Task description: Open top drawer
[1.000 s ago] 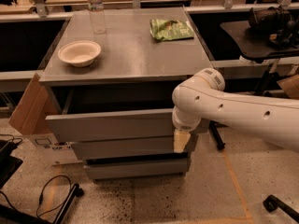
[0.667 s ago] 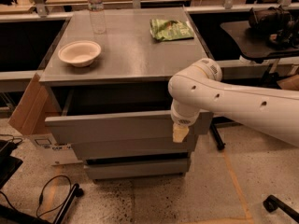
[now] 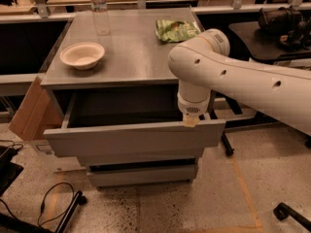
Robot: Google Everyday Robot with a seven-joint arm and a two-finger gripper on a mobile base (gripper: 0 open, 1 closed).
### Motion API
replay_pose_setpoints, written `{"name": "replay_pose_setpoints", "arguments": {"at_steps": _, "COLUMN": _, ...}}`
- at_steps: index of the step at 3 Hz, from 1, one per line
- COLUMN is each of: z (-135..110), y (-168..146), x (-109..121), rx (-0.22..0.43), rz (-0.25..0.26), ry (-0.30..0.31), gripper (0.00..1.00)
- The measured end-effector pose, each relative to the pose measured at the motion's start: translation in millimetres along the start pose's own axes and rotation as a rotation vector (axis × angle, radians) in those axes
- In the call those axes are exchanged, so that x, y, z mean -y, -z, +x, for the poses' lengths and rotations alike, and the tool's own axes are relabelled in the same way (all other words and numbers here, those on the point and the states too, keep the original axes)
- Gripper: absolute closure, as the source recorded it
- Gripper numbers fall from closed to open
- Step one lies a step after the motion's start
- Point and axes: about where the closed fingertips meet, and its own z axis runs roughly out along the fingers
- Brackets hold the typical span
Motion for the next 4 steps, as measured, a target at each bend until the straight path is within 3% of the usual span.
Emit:
{"name": "replay_pose_setpoints", "arguments": {"at_steps": 1, "z": 4.8, "y": -0.1, "x": -4.6, "rx": -0.018, "rz": -0.016, "ry": 0.0, "gripper": 0.82}}
{"name": "replay_pose_setpoints", "arguments": {"at_steps": 2, "z": 4.2, "y": -2.1, "x": -6.2, "rx": -0.019, "rz": -0.018, "ry": 0.005, "gripper": 0.59}}
{"name": "replay_pose_setpoints", "arguments": {"at_steps": 3, "z": -1.6, "y": -18.9, "x": 1.9, "rx": -0.009, "rz": 0.009, "ry": 0.049, "gripper": 0.6}}
{"name": "replay_pose_setpoints", "arguments": {"at_steps": 4, "z": -2.6, "y": -25.4, "x": 24.1, "rx": -0.03, "rz": 0.058, "ry": 0.09, "gripper": 0.83}}
